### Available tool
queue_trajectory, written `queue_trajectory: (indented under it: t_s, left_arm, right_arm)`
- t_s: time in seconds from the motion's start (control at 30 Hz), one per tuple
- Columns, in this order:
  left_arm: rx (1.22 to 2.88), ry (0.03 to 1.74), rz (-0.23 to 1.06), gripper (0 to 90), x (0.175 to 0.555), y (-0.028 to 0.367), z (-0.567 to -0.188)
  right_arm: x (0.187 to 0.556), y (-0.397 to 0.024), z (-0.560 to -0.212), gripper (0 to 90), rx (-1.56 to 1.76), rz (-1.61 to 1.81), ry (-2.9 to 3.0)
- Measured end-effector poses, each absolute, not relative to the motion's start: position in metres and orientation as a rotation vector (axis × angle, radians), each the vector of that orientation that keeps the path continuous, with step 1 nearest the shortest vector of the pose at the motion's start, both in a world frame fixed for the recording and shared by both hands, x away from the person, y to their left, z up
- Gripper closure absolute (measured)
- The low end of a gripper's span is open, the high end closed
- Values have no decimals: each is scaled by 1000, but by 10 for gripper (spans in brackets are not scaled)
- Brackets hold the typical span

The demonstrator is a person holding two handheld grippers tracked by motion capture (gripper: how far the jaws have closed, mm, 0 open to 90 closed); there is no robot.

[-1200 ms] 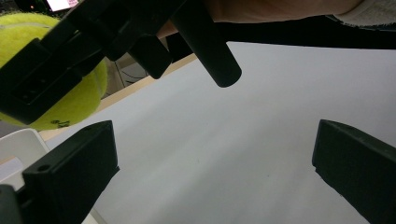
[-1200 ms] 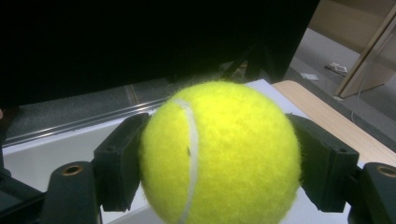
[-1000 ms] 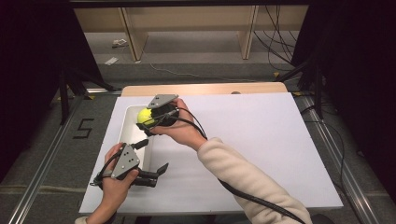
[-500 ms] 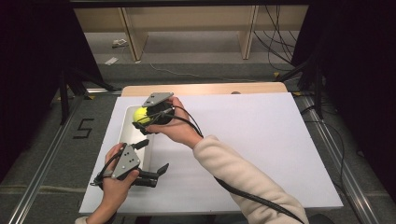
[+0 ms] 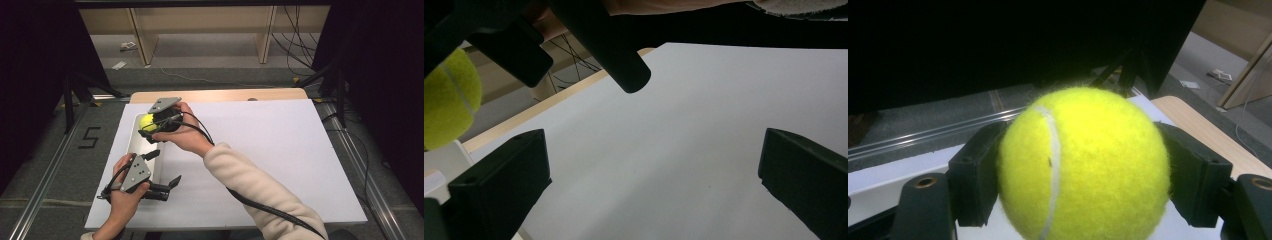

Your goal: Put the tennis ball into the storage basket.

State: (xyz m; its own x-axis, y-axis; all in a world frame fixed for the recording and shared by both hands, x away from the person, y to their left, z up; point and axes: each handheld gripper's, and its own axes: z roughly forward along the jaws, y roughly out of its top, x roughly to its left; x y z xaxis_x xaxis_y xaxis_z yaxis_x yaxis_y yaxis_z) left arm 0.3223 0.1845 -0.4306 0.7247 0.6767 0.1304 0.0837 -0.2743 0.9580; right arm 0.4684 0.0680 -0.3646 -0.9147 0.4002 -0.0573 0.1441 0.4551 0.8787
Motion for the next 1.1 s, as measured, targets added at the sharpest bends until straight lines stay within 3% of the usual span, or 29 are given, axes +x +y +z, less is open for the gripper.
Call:
queue_trajectory:
  t_s: [1.1]
  left_arm:
    - [1787, 591, 643, 0, 322, 183, -431]
  right_arm:
    - [476, 85, -367, 263, 460, 1423, 2495]
